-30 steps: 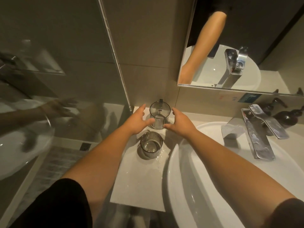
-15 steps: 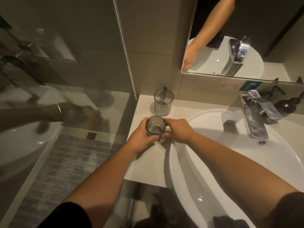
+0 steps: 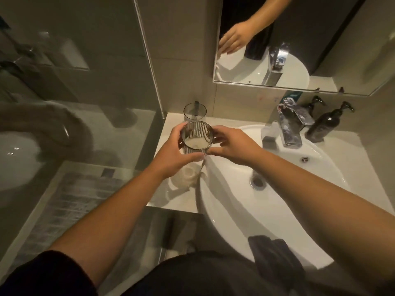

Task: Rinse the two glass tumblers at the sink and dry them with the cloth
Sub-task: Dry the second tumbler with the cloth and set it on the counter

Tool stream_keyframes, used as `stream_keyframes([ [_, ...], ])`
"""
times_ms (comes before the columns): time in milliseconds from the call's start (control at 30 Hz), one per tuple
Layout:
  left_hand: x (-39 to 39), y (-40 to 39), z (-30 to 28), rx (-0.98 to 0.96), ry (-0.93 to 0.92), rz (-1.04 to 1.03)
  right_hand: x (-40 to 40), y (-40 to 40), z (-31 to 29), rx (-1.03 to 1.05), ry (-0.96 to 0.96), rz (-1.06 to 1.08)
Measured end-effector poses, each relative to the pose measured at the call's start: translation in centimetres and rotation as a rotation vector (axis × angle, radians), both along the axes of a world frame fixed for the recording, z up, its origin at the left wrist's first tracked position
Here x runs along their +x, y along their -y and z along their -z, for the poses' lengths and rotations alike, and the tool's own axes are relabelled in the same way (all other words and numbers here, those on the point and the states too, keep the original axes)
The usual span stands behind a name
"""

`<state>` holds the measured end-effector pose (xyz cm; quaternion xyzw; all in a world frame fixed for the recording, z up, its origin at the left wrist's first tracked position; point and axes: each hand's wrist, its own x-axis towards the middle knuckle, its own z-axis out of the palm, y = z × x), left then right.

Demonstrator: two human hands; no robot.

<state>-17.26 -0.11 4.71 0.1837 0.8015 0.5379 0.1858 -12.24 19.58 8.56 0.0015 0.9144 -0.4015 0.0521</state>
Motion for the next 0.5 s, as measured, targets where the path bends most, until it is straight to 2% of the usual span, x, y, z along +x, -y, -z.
stream_keyframes([
  [167,4.9,-1.6,-1.2,0.001,-0.069,-0.058,9.2,-3.5,-2.0,0.374,-0.076,0.039],
  [267,8.2,-2.1,-1.3,0.012,-0.053,-0.098,18.3,-5.4,-0.7,0.461,-0.031,0.012],
  [367,11.6,-2.9,-1.0,0.007,-0.043,-0.116,25.5,-5.0,2.5,0.533,0.111,-0.194],
  [500,15.2,-3.8,-0.9,-0.033,-0.053,-0.136,29.7,-2.4,6.6,0.690,0.036,-0.426],
])
